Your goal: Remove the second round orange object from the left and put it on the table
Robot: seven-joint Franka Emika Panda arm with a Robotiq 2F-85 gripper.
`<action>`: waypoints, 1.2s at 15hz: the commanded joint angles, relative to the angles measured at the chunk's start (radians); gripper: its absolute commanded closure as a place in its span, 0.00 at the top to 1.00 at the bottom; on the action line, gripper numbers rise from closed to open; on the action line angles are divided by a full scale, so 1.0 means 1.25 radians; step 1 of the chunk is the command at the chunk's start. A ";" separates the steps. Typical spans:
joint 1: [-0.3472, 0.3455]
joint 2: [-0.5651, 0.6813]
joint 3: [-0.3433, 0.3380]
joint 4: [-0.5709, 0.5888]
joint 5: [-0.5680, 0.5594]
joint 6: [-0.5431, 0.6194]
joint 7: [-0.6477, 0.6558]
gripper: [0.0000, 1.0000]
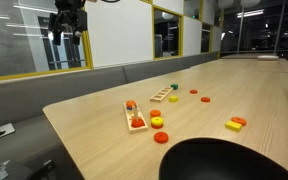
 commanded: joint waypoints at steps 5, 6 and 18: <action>0.002 -0.001 -0.002 0.009 -0.001 -0.001 0.000 1.00; 0.002 -0.001 -0.002 0.009 -0.001 -0.001 0.000 1.00; -0.013 0.082 -0.077 -0.033 0.019 0.211 -0.171 1.00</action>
